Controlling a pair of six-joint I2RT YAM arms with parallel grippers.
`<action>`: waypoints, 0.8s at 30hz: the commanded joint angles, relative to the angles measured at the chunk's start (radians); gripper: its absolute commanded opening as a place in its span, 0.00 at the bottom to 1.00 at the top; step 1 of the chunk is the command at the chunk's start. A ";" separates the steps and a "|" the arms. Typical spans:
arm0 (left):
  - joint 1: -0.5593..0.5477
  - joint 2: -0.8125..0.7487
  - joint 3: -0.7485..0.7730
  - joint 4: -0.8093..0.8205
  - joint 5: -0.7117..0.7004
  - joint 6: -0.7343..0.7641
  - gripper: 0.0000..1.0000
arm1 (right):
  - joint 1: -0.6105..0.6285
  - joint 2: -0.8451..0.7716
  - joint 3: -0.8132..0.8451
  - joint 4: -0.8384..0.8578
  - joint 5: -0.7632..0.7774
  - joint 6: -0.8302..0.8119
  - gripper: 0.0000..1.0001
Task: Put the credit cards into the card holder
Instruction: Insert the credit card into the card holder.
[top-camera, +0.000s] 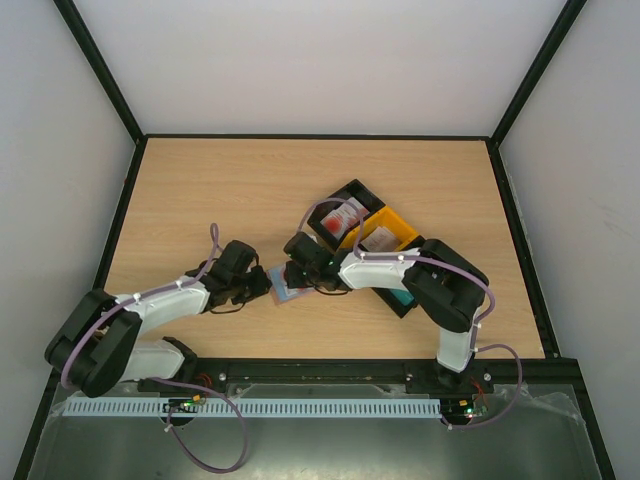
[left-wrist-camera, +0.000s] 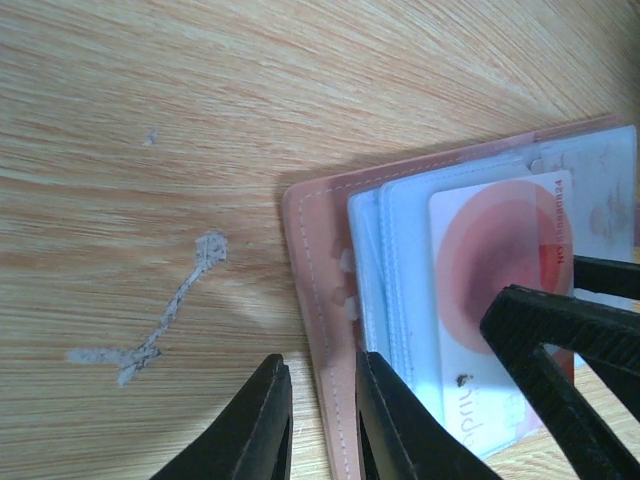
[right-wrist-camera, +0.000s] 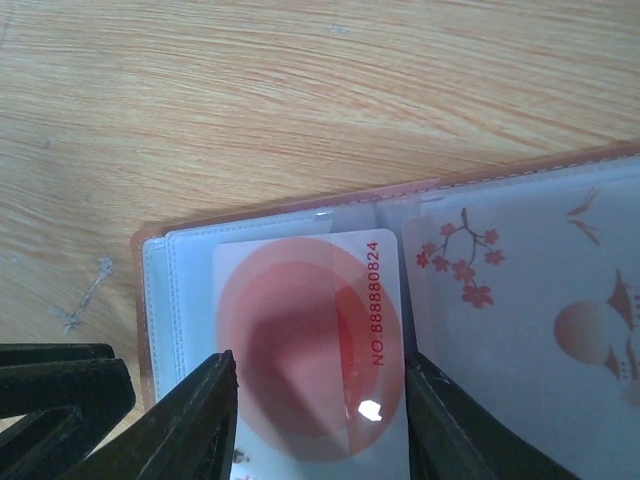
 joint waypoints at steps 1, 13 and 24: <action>-0.004 0.020 -0.014 0.017 0.018 0.021 0.20 | 0.017 0.012 0.040 -0.117 0.082 -0.017 0.44; -0.014 0.016 0.008 0.044 0.091 0.053 0.21 | 0.035 -0.032 0.066 -0.169 0.164 0.039 0.53; -0.025 0.045 0.052 0.043 0.073 0.055 0.18 | 0.034 0.015 0.061 -0.115 0.068 -0.004 0.45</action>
